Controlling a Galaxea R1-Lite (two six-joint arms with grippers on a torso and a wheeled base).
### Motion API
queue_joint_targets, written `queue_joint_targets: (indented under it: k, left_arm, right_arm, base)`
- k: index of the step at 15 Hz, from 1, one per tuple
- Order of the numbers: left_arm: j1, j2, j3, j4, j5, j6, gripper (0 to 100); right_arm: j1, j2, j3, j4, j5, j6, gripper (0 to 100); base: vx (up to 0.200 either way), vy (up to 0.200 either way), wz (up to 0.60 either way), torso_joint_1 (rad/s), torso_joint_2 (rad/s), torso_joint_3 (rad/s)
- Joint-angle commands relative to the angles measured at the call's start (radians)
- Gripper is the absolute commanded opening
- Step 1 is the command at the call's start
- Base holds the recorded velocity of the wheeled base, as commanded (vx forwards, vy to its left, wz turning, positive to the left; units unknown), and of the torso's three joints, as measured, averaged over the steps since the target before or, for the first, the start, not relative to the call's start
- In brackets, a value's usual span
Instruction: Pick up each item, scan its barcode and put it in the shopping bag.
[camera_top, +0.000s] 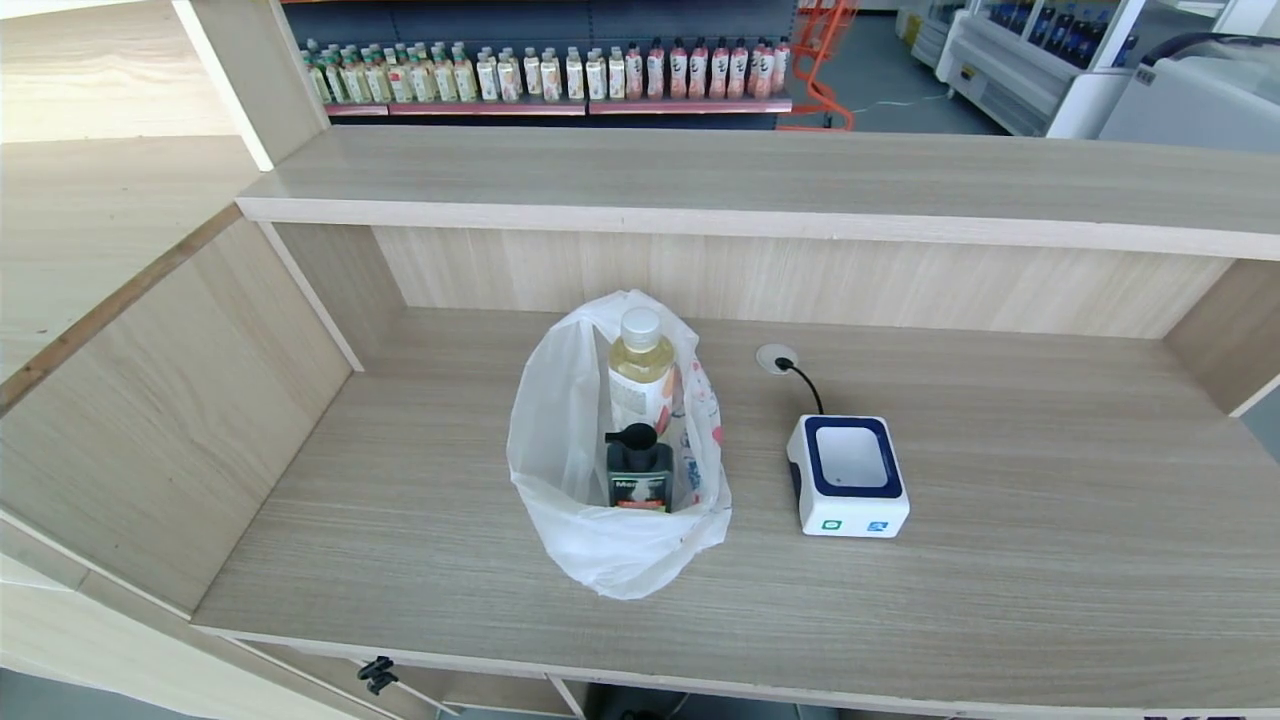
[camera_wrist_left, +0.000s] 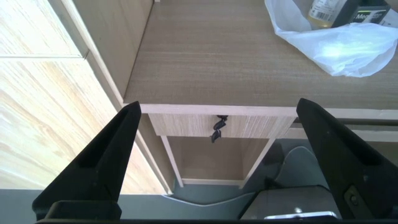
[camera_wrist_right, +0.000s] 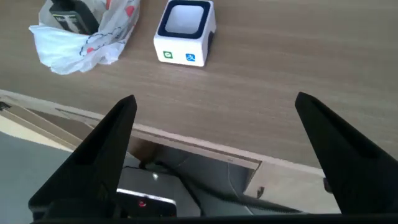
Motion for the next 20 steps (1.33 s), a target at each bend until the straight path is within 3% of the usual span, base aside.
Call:
queue_joint_targets:
  k: [1,3,9,10,20]
  left_arm:
    - [0.0,0.0,0.0,0.0,0.0,0.0,100]
    - [0.0,0.0,0.0,0.0,0.0,0.0,100]
    - [0.0,0.0,0.0,0.0,0.0,0.0,100]
    - [0.0,0.0,0.0,0.0,0.0,0.0,100]
    - [0.0,0.009,0.0,0.0,0.0,0.002,100]
  right_arm:
    - [-0.057,-0.22,0.06,0.152,-0.111,-0.022,100]
    - [-0.138,-0.295,0.06,0.173,-0.115,-0.013,100]
    - [-0.131,-0.306,0.06,0.176,-0.115,-0.01,100]
    - [-0.131,-0.306,0.06,0.178,-0.117,-0.002,0]
    - [-0.131,-0.306,0.06,0.178,-0.117,0.001,0]
  base:
    - [0.0,0.0,0.0,0.0,0.0,0.0]
    - [0.0,0.0,0.0,0.0,0.0,0.0]
    - [0.0,0.0,0.0,0.0,0.0,0.0]
    - [0.0,0.0,0.0,0.0,0.0,0.0]
    - [0.0,-0.02,0.0,0.0,0.0,0.0]
